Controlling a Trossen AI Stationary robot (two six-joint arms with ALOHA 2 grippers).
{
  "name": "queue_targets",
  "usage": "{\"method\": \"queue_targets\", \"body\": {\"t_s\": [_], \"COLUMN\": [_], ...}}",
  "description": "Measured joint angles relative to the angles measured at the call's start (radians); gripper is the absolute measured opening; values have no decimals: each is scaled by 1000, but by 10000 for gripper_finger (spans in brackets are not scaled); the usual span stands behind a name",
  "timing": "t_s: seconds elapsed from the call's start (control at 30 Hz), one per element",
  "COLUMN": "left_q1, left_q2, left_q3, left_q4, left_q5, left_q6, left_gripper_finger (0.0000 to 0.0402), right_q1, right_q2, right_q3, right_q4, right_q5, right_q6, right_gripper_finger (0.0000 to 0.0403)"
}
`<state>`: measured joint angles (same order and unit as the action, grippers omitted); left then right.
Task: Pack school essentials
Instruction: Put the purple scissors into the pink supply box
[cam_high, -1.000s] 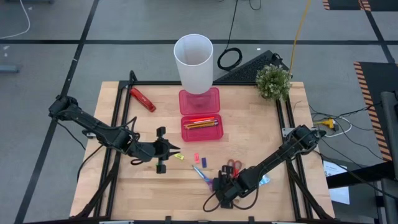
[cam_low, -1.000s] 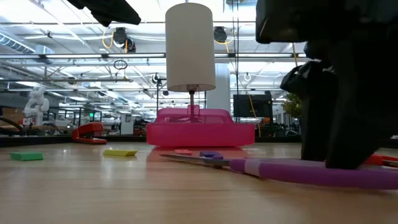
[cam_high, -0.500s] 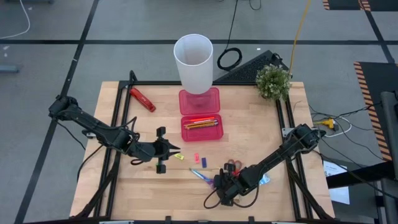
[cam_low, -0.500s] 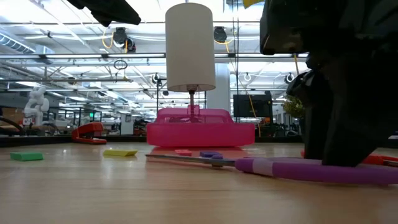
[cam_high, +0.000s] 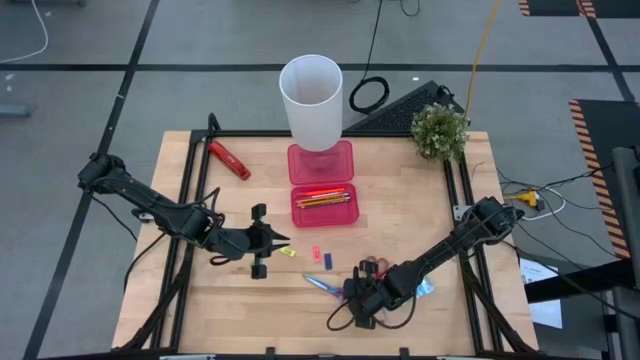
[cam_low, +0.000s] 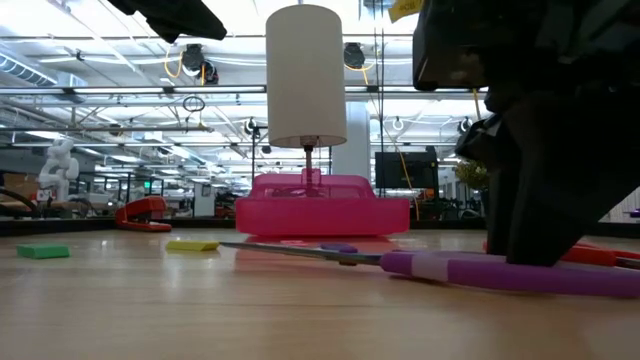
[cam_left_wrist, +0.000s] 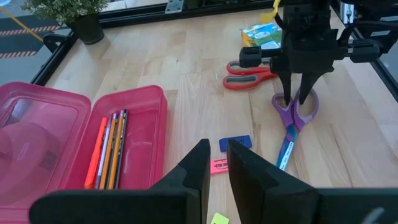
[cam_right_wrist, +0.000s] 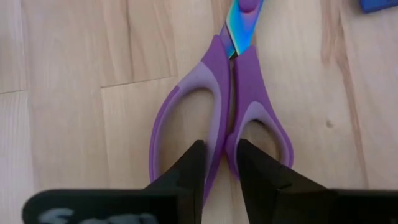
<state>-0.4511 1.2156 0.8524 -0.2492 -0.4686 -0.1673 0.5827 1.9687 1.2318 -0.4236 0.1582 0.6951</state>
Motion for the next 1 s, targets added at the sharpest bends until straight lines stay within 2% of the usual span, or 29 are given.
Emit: {"method": "queue_targets", "body": {"t_s": [0.23, 0.43, 0.63, 0.77, 1.0], "left_q1": [0, 0, 0, 0, 0], "left_q2": [0, 0, 1, 2, 2], "left_q3": [0, 0, 0, 0, 0], "left_q4": [-1, -1, 0, -1, 0], "left_q5": [0, 0, 0, -1, -1], "left_q6": [5, 5, 3, 0, -3], "left_gripper_finger": [58, 58, 58, 58, 58], "right_q1": [-15, -53, -132, -203, -329], "right_q2": [-113, -248, -380, -453, -490], "right_q3": [-9, -6, -4, -3, -3], "right_q4": [-41, -113, -209, -273, -320], "right_q5": [-72, -62, -61, -103, -135], "right_q6": [-52, -147, -256, -331, -445], "right_gripper_finger": [63, 62, 54, 34, 1]}}
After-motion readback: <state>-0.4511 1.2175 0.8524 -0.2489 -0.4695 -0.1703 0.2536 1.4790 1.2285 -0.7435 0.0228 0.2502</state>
